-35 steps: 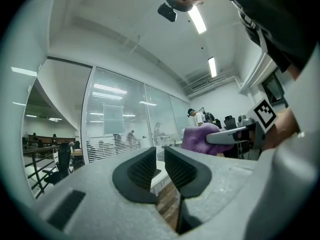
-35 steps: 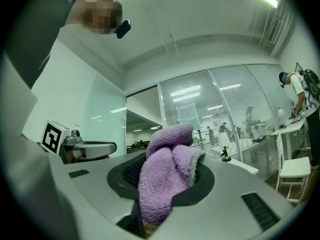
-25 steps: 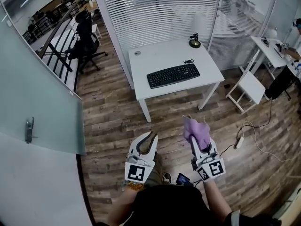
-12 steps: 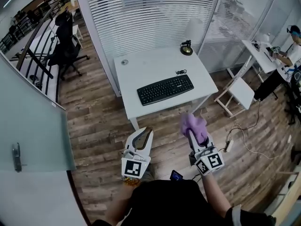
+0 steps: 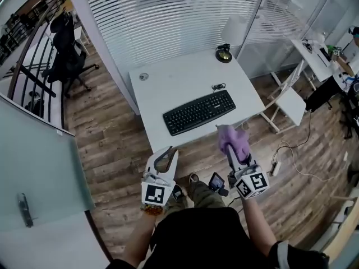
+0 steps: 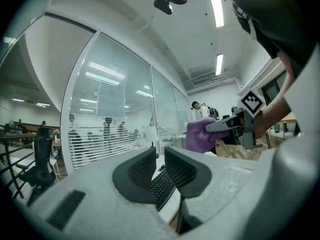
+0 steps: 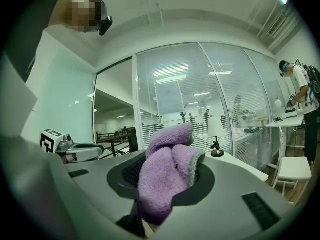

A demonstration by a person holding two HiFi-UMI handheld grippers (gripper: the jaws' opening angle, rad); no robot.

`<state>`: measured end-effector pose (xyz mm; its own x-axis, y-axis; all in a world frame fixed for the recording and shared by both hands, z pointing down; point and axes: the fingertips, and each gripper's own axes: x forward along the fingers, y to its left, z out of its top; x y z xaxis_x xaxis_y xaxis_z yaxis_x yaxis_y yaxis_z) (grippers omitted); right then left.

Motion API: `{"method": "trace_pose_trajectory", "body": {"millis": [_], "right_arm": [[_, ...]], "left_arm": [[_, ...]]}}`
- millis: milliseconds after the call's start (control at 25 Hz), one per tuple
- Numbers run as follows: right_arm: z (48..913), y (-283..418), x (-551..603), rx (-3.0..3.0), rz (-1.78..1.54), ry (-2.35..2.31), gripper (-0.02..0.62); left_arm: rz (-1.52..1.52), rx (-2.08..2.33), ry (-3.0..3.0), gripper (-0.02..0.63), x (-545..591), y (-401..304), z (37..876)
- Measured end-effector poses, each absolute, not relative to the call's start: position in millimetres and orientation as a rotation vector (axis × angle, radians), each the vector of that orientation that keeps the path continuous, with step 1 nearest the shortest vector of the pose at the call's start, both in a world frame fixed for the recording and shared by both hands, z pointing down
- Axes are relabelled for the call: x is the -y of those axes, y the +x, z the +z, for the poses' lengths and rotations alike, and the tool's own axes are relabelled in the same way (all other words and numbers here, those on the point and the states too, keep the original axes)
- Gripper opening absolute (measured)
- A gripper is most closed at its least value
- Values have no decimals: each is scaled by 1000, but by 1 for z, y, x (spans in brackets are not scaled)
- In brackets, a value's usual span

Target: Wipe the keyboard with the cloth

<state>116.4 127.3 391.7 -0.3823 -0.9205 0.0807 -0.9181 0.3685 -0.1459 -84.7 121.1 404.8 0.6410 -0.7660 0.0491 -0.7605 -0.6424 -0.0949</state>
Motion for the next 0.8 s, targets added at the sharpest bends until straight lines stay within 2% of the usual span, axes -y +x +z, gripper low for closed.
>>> {"method": "trace_pose_trajectory", "body": {"millis": [520,680,800], "right_arm": [[497,197,49,-2648,-492,-1772,121],[531,227,100,-2717,-524,-1783,124],[558,252,135,-2760,-549,-1846,124]], "left_arm": [[-496,-1235,-2761,68,14,-60,469],[-626,-1241,-2771,94,39,-59,497],[-722,-1245,-2813,143,55,-63,532]]}}
